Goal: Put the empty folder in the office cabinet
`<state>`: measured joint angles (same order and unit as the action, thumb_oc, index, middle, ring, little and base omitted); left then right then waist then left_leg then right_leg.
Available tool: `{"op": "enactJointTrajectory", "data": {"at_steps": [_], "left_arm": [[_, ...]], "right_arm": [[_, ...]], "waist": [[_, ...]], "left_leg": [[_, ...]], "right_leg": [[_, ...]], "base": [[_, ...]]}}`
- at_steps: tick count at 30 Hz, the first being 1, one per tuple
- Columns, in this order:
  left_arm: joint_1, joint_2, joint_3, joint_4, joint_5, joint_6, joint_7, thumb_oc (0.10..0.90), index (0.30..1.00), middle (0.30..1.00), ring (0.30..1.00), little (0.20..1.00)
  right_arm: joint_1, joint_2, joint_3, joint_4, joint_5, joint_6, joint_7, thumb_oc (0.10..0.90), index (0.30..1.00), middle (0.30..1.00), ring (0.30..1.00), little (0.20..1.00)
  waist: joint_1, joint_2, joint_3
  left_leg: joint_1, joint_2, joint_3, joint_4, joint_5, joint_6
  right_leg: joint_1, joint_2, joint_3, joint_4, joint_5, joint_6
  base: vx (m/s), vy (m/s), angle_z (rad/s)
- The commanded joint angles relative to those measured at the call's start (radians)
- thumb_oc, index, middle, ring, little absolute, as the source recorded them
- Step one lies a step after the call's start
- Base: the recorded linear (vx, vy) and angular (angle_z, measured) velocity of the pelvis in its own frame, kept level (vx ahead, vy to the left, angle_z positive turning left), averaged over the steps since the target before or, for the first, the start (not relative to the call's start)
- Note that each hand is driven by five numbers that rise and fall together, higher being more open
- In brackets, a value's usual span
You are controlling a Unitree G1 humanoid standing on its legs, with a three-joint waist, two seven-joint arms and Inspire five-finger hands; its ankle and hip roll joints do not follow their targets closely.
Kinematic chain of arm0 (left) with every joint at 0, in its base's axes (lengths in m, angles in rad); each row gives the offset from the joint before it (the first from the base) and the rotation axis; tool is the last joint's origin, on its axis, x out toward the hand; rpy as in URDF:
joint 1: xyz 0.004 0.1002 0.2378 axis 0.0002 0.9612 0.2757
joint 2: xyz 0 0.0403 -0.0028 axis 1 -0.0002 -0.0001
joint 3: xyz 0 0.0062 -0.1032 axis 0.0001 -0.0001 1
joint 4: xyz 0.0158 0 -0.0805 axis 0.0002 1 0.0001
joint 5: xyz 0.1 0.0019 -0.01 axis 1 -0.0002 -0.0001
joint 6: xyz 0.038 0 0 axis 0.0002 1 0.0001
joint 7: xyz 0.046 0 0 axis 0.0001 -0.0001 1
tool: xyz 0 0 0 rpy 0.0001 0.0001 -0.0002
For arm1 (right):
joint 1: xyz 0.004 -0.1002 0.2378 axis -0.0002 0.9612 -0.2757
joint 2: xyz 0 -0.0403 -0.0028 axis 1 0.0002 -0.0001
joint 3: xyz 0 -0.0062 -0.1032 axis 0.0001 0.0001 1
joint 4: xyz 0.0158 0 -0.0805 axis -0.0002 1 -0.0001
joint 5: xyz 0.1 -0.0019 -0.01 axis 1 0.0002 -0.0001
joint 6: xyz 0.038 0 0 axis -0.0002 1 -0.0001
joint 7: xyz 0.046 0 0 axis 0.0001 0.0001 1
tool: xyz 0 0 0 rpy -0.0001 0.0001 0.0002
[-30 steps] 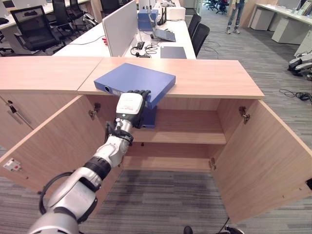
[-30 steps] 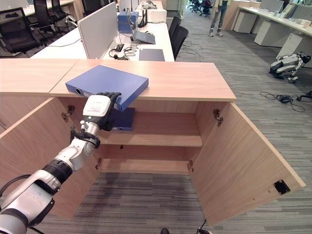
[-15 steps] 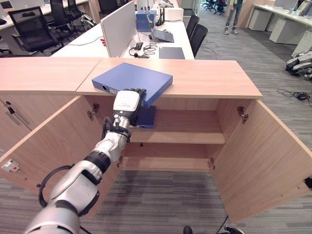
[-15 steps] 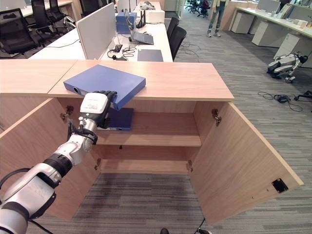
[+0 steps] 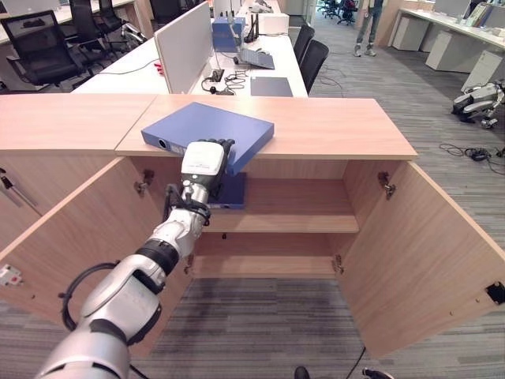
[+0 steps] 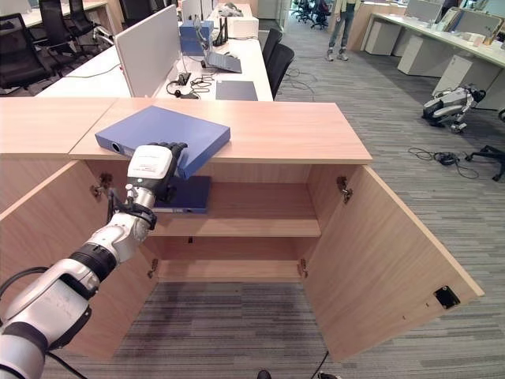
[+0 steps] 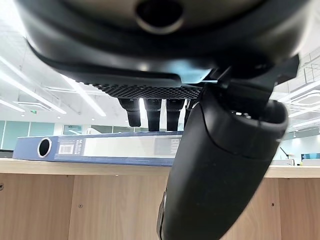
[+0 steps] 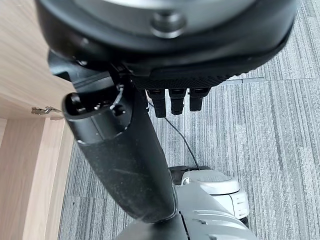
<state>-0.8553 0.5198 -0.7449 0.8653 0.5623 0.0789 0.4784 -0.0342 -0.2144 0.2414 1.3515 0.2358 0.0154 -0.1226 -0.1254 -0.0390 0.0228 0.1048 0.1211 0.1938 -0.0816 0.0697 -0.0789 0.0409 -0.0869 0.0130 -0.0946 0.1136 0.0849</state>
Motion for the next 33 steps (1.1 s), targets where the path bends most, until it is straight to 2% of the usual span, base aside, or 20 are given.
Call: {"op": "enactJointTrajectory", "data": {"at_steps": [1, 4, 13, 27, 29, 33], "left_arm": [[-0.277, 0.025, 0.025, 0.113, 0.005, -0.014, 0.077, 0.662, 0.693, 0.693, 0.693, 0.693], [-0.261, 0.013, 0.03, 0.126, -0.008, -0.018, 0.068, 0.4, 0.3, 0.3, 0.3, 0.3], [-0.235, -0.004, 0.03, 0.231, -0.042, -0.029, 0.046, 0.4, 0.3, 0.3, 0.3, 0.3], [-0.234, 0.016, 0.039, 0.209, -0.061, -0.038, 0.046, 0.4, 0.3, 0.3, 0.3, 0.3], [-0.234, 0.017, 0.056, 0.134, -0.072, -0.043, 0.059, 0.4, 0.3, 0.3, 0.3, 0.3], [-0.17, 0.012, 0.104, -0.204, -0.064, -0.074, 0.045, 0.4, 0.3, 0.3, 0.3, 0.3]], "right_arm": [[-0.045, -0.052, 0.056, 0.067, -0.027, -0.014, -0.014, 0.8, 0.9, 0.9, 0.9, 0.9], [-0.044, -0.051, 0.056, 0.067, -0.023, -0.017, -0.013, 0.8, 0.9, 0.9, 0.9, 0.9], [-0.037, -0.054, 0.057, 0.062, -0.02, -0.02, -0.012, 0.8, 0.9, 0.9, 0.9, 0.9], [-0.027, -0.059, 0.044, 0.068, -0.026, -0.018, -0.017, 0.8, 0.9, 0.9, 0.9, 0.9], [-0.025, -0.056, 0.043, 0.064, -0.027, -0.019, -0.017, 0.8, 0.9, 0.9, 0.9, 0.9], [-0.019, -0.05, 0.023, 0.056, -0.023, -0.015, -0.02, 0.8, 0.9, 0.9, 0.9, 0.9]], "waist": [[-0.002, -0.006, -0.003], [-0.003, -0.007, -0.002], [-0.014, -0.01, -0.004], [-0.017, -0.013, -0.007], [-0.014, -0.013, -0.004], [0.002, -0.017, 0.007]], "left_leg": [[0.02, -0.005, -0.043, -0.006, -0.113, -0.002], [0.02, -0.006, -0.042, -0.006, -0.112, -0.002], [0.021, -0.005, -0.03, -0.006, -0.11, -0.004], [0.021, -0.006, -0.025, -0.006, -0.11, -0.003], [0.02, -0.007, -0.028, -0.006, -0.109, -0.003], [0.013, -0.008, -0.044, -0.006, -0.11, 0.001]], "right_leg": [[0.053, -0.006, -0.085, 0.007, -0.119, 0.058], [0.052, -0.006, -0.085, 0.007, -0.119, 0.058], [0.047, -0.003, -0.076, 0.007, -0.118, 0.058], [0.047, -0.004, -0.073, 0.007, -0.116, 0.06], [0.047, -0.005, -0.075, 0.007, -0.116, 0.059], [0.051, -0.008, -0.091, 0.007, -0.12, 0.057]], "base": [[0.0, 0.0, 0.0], [0.0, 0.0, 0.0], [0.0, -0.002, -0.01], [0.0, -0.001, -0.01], [0.0, 0.0, 0.0], [0.0, 0.0, 0.0]]}}
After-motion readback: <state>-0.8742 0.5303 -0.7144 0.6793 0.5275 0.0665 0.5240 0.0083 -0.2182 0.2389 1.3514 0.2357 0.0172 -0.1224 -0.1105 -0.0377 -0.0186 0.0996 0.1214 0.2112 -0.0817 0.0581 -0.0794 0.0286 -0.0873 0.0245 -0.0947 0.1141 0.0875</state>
